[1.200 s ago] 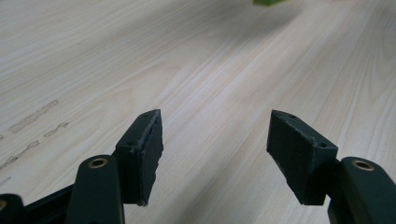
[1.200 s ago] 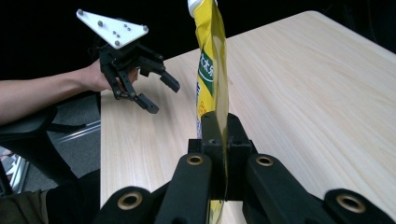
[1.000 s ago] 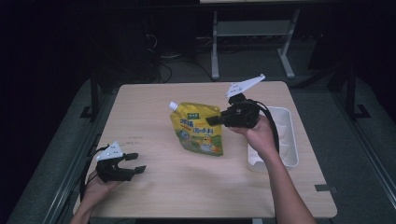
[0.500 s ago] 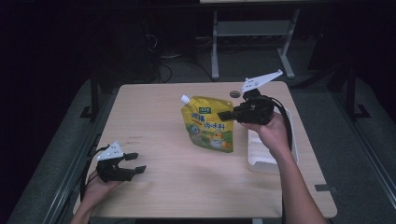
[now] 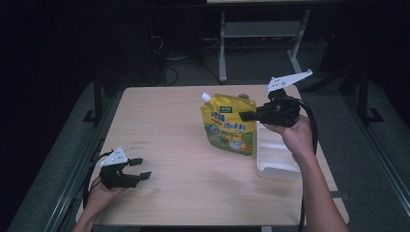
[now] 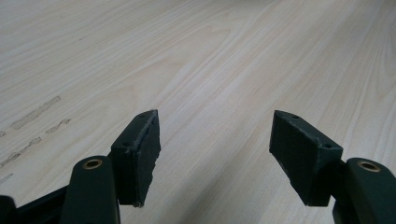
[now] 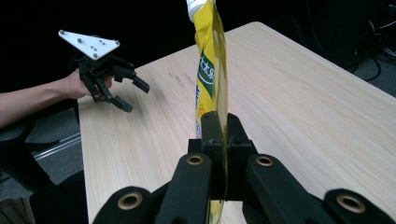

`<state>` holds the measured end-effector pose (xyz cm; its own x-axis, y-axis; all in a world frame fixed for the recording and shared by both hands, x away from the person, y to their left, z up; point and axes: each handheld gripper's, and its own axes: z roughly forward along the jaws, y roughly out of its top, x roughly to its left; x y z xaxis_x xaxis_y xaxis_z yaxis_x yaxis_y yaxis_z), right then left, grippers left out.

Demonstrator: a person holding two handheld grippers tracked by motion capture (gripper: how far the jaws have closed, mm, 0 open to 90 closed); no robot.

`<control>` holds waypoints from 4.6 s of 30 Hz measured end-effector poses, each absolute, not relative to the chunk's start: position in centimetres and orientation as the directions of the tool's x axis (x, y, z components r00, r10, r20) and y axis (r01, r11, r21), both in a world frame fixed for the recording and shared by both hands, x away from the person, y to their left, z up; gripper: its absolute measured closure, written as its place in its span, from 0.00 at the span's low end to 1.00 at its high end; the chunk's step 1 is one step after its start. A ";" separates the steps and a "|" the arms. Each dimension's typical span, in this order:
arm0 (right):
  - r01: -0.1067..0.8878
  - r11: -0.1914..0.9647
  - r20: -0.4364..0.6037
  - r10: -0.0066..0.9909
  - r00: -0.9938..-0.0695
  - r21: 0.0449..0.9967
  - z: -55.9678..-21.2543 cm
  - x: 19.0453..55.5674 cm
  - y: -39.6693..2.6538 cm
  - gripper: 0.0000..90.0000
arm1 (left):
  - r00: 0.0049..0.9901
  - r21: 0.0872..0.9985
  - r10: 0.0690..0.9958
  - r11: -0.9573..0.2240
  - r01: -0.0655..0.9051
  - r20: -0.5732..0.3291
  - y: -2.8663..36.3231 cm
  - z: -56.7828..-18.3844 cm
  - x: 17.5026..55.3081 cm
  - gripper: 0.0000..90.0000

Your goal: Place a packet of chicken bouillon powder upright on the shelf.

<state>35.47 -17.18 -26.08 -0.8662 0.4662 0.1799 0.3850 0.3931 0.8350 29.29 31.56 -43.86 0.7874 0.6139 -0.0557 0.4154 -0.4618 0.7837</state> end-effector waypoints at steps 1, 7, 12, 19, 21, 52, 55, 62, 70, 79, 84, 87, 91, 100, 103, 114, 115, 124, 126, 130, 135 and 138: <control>0.389 0.390 0.183 0.471 -0.863 0.835 -26.1 35.5 -17.4 1.00 | 0.787 0.784 0.614 -0.461 0.415 -0.056 31.6 -43.9 29.3 0.37; 0.402 0.376 0.187 0.493 -0.849 0.835 -26.1 35.4 -19.0 1.00 | 0.786 0.784 0.615 -0.459 0.418 -0.059 31.6 -43.9 29.3 0.37; 0.411 0.367 0.191 0.508 -0.840 0.835 -26.3 35.3 -20.2 1.00 | 0.786 0.784 0.615 -0.459 0.419 -0.060 31.6 -43.9 29.3 0.37; 0.420 0.350 0.195 0.528 -0.827 0.837 -26.3 35.1 -21.7 1.00 | 0.786 0.784 0.615 -0.456 0.422 -0.065 31.6 -43.9 29.3 0.37; 0.422 0.345 0.195 0.534 -0.823 0.838 -26.2 35.0 -22.2 1.00 | 0.785 0.784 0.616 -0.455 0.421 -0.065 31.6 -43.9 29.3 0.37; 0.459 0.277 0.217 0.606 -0.765 0.844 -27.2 33.4 -28.0 1.00 | 0.787 0.782 0.613 -0.456 0.425 -0.071 31.5 -44.1 29.4 0.37; 0.460 0.272 0.218 0.611 -0.761 0.845 -27.3 33.3 -28.4 1.00 | 0.787 0.782 0.613 -0.454 0.426 -0.072 31.5 -44.1 29.4 0.37; 0.465 0.266 0.219 0.620 -0.753 0.845 -27.6 33.0 -29.1 1.00 | 0.787 0.782 0.613 -0.456 0.426 -0.071 31.5 -44.1 29.4 0.37; 0.473 0.250 0.226 0.634 -0.739 0.845 -28.0 32.6 -30.1 1.00 | 0.786 0.782 0.613 -0.454 0.427 -0.073 31.5 -44.1 29.4 0.37; 0.484 0.240 0.233 0.647 -0.726 0.841 -28.7 32.3 -31.1 1.00 | 0.786 0.782 0.613 -0.453 0.428 -0.076 31.4 -44.2 29.4 0.37; 0.487 0.225 0.243 0.648 -0.721 0.844 -29.1 32.1 -31.6 1.00 | 0.786 0.781 0.613 -0.451 0.431 -0.080 31.3 -44.3 29.4 0.37; 0.484 0.218 0.248 0.643 -0.725 0.848 -29.3 32.0 -31.8 1.00 | 0.785 0.782 0.614 -0.448 0.432 -0.082 31.3 -44.3 29.4 0.37; 0.479 0.218 0.249 0.635 -0.731 0.850 -29.4 31.8 -32.0 1.00 | 0.783 0.784 0.616 -0.444 0.434 -0.084 31.4 -44.3 29.5 0.37; 0.462 0.221 0.250 0.605 -0.756 0.859 -29.8 31.4 -32.1 1.00 | 0.786 0.781 0.613 -0.450 0.433 -0.082 31.4 -44.3 29.5 0.37; 0.467 0.220 0.255 0.606 -0.754 0.856 -30.2 31.3 -32.2 1.00 | 0.786 0.780 0.613 -0.452 0.434 -0.082 31.3 -44.3 29.5 0.37; 0.489 0.208 0.275 0.615 -0.739 0.847 -31.8 31.3 -32.5 1.00 | 0.787 0.777 0.612 -0.455 0.436 -0.083 31.2 -44.4 29.5 0.37; 0.489 0.212 0.273 0.615 -0.740 0.846 -31.9 31.3 -32.5 1.00 | 0.787 0.777 0.612 -0.455 0.435 -0.083 31.2 -44.4 29.5 0.37; 0.500 0.205 0.284 0.619 -0.732 0.841 -32.8 31.5 -32.4 1.00 | 0.786 0.778 0.612 -0.453 0.435 -0.084 31.2 -44.4 29.5 0.37; 0.503 0.203 0.287 0.621 -0.729 0.840 -33.0 31.5 -32.4 1.00 | 0.788 0.777 0.611 -0.456 0.434 -0.081 31.2 -44.4 29.5 0.37; 0.510 0.200 0.291 0.626 -0.723 0.836 -33.5 31.5 -32.3 0.99 | 0.787 0.777 0.611 -0.455 0.435 -0.082 31.2 -44.4 29.5 0.37; 0.517 0.200 0.296 0.629 -0.719 0.832 -34.1 31.6 -32.3 0.99 | 0.787 0.778 0.611 -0.455 0.434 -0.081 31.2 -44.3 29.5 0.37; 0.525 0.198 0.299 0.636 -0.711 0.828 -34.5 31.5 -32.4 0.99 | 0.787 0.778 0.611 -0.454 0.434 -0.082 31.3 -44.3 29.5 0.37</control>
